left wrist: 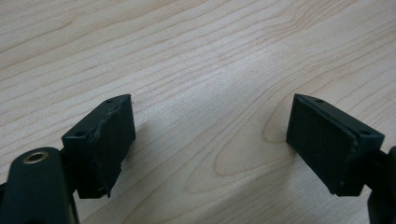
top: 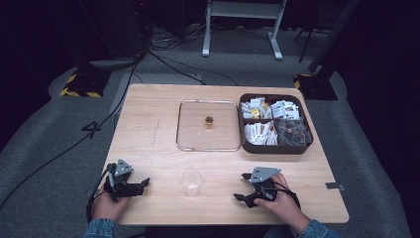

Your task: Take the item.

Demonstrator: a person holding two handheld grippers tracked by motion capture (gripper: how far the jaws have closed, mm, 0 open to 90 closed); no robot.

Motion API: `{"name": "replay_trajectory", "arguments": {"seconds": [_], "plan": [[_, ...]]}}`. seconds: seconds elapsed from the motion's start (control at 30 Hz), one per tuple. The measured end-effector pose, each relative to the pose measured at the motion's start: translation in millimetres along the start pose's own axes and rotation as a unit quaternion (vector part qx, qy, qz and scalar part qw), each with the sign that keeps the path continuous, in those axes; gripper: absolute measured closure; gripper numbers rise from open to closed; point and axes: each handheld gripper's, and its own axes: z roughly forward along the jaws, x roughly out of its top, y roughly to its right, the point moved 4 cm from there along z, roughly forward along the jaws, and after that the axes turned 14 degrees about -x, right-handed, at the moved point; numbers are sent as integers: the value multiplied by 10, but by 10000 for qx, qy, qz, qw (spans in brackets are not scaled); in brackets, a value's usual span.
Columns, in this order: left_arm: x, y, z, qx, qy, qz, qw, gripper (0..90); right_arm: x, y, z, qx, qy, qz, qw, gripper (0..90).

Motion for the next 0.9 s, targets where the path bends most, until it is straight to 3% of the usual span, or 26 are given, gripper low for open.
{"name": "replay_trajectory", "arguments": {"seconds": [0.37, 0.43, 0.77, 0.9], "plan": [[-1, 2, -1, 4, -3, -6, 10000, 159, 478, 128, -456, -70, 845, 232, 9961, 299], [0, 2, 0, 3, -4, -5, 10000, 159, 542, 167, -536, -137, 915, 225, 9955, 304], [25, -1, 25, 25, -14, -39, 10000, 145, 691, 475, -780, -388, 991, 676, 9920, 317], [25, -1, 26, 26, -14, -41, 10000, 145, 727, 572, -839, -536, 1067, 672, 9906, 313]]}}
